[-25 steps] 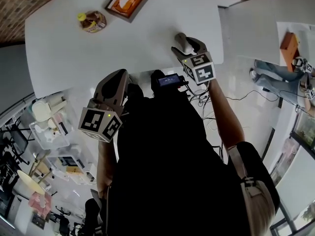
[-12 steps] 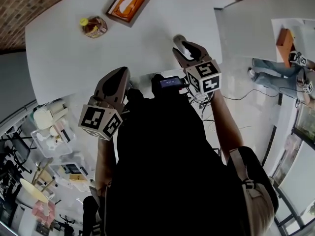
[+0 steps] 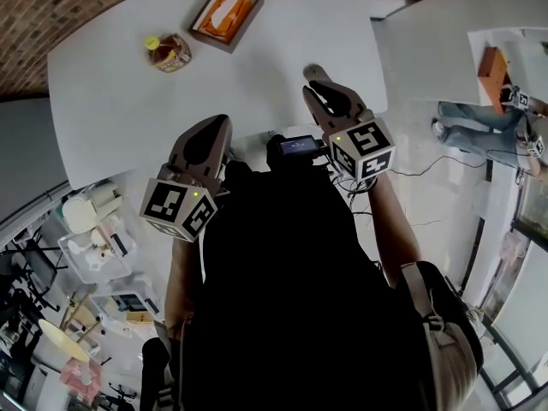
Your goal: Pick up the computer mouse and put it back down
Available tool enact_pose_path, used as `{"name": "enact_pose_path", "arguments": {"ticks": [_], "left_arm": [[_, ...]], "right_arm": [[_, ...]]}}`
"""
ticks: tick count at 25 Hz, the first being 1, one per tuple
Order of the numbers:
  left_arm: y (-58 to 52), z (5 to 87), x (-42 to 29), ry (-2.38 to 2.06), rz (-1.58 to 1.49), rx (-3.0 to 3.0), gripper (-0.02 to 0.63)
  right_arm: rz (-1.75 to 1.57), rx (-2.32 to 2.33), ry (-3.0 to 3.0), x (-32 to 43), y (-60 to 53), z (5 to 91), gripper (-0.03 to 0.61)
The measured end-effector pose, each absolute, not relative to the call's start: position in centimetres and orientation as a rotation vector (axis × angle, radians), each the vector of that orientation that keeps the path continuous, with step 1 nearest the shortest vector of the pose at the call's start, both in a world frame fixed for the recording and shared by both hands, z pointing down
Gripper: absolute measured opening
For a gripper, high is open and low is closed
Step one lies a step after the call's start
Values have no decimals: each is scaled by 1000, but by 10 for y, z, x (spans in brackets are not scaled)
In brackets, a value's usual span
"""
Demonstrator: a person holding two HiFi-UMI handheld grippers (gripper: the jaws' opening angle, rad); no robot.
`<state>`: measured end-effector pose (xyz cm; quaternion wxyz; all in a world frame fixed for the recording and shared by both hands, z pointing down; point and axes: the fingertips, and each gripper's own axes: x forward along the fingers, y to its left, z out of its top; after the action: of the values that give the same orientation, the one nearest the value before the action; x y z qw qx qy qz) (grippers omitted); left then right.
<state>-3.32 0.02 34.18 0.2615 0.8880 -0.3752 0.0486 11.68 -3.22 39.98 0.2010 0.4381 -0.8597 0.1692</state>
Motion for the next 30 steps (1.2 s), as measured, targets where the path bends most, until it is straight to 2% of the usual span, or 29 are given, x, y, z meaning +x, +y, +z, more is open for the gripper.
{"name": "enact_pose_path", "arguments": {"ticks": [8, 19, 30], "left_arm": [[-3, 341, -36, -982, 133, 2425, 12], [-5, 340, -38, -950, 133, 2440, 12], [-6, 342, -43, -938, 126, 2441, 12]], "right_arm": [[475, 1272, -2510, 99, -28, 367, 20], [401, 1285, -2651, 78, -19, 319, 17], [407, 1256, -2689, 64, -7, 307, 17]]}}
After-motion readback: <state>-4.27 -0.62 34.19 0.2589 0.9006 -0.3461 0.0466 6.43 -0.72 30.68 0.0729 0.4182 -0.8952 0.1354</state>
